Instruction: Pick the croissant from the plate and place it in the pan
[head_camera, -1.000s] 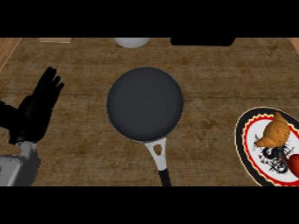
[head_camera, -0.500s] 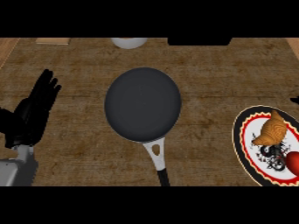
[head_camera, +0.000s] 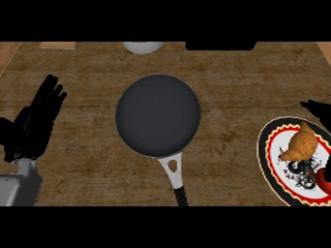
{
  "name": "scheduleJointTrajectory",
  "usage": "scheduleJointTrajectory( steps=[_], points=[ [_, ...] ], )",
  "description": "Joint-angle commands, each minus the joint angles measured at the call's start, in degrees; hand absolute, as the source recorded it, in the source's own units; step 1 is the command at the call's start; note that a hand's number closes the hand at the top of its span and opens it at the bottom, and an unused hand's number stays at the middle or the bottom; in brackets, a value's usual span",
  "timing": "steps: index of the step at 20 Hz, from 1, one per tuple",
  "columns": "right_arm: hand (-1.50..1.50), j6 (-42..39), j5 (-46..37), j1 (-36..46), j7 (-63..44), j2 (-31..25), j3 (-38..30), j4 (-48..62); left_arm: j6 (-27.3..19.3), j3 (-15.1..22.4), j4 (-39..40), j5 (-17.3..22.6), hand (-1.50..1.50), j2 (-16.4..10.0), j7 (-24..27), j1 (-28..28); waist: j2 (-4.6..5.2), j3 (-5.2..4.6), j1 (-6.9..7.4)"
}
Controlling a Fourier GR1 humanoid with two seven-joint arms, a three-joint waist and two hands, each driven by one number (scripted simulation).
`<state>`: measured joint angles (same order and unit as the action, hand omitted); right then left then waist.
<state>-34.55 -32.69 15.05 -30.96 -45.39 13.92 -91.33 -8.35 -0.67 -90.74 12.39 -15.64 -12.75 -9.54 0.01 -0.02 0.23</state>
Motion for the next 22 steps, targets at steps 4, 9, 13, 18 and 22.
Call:
scheduleJointTrajectory(
  steps=[4,9,13,18,22],
  points=[
    [-1.50,-0.52,-7.55,2.04,-0.59,5.27,0.56,7.56,-0.38,1.02,-5.34,-1.75,0.00,1.76,-2.40,3.16,-0.02,0.04,0.24],
    [-1.50,-1.25,-11.69,0.92,2.88,6.74,-2.62,8.39,1.08,-0.66,0.26,-2.98,0.00,3.32,0.56,0.00,-0.02,0.02,-0.18],
    [-1.50,0.49,-13.45,1.62,9.01,6.93,-4.50,14.03,0.79,-1.76,1.20,-3.48,0.00,3.00,-2.19,-3.63,0.02,0.03,-0.14],
    [-1.50,0.27,-17.76,2.77,8.43,10.85,-4.47,16.95,1.13,-0.67,-2.73,-5.28,0.00,4.85,-0.78,2.59,-0.02,0.02,-0.04],
    [-1.50,5.21,-21.60,3.46,11.32,14.47,-2.56,23.41,3.82,-2.97,0.99,-3.91,0.00,3.81,0.85,-0.01,0.06,0.02,-0.01]
  ],
)
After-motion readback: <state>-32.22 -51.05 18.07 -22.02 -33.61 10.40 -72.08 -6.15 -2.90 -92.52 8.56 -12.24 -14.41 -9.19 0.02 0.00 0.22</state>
